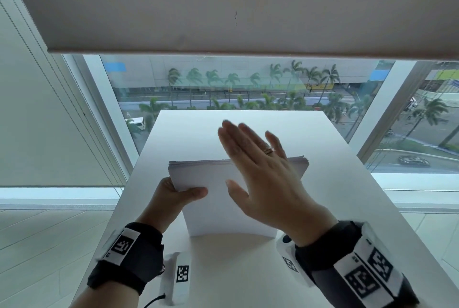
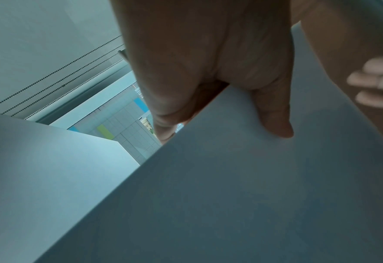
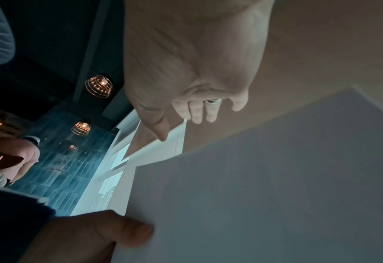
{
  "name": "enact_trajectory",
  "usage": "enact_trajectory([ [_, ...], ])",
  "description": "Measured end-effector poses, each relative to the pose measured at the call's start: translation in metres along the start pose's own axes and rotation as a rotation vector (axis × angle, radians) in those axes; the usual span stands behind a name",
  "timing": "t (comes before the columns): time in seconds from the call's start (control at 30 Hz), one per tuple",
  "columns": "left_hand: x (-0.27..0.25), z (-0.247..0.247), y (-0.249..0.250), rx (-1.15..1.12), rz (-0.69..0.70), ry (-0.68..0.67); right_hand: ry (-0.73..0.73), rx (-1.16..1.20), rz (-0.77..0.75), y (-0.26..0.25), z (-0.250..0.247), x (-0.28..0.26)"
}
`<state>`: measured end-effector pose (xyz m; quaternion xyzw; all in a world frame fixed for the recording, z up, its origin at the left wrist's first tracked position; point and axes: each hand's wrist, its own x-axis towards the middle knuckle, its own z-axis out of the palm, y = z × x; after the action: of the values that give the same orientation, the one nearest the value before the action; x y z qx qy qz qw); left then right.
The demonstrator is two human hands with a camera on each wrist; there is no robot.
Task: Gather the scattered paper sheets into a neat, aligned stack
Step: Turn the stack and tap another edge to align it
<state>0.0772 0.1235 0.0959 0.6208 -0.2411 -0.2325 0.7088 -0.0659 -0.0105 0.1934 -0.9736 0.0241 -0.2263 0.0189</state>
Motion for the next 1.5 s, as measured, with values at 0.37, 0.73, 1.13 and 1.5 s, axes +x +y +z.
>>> enact_trajectory([
  [0.37, -0.002, -0.005, 0.002, 0.016, -0.016, -0.075, -0.177, 0.065, -0.134, -0.032, 0.01, 0.02],
  [0.73, -0.002, -0.006, -0.001, 0.023, -0.046, -0.056, 0.028, 0.283, 0.553, 0.058, -0.013, -0.021],
  [1.13, -0.008, 0.008, -0.003, -0.03, 0.115, 0.081, 0.278, 1.34, 0.78, 0.063, 0.066, -0.052],
  [1.5, -0.017, 0.024, 0.013, -0.015, 0.212, 0.069, 0.311, 1.504, 0.641, 0.083, 0.056, -0.068],
])
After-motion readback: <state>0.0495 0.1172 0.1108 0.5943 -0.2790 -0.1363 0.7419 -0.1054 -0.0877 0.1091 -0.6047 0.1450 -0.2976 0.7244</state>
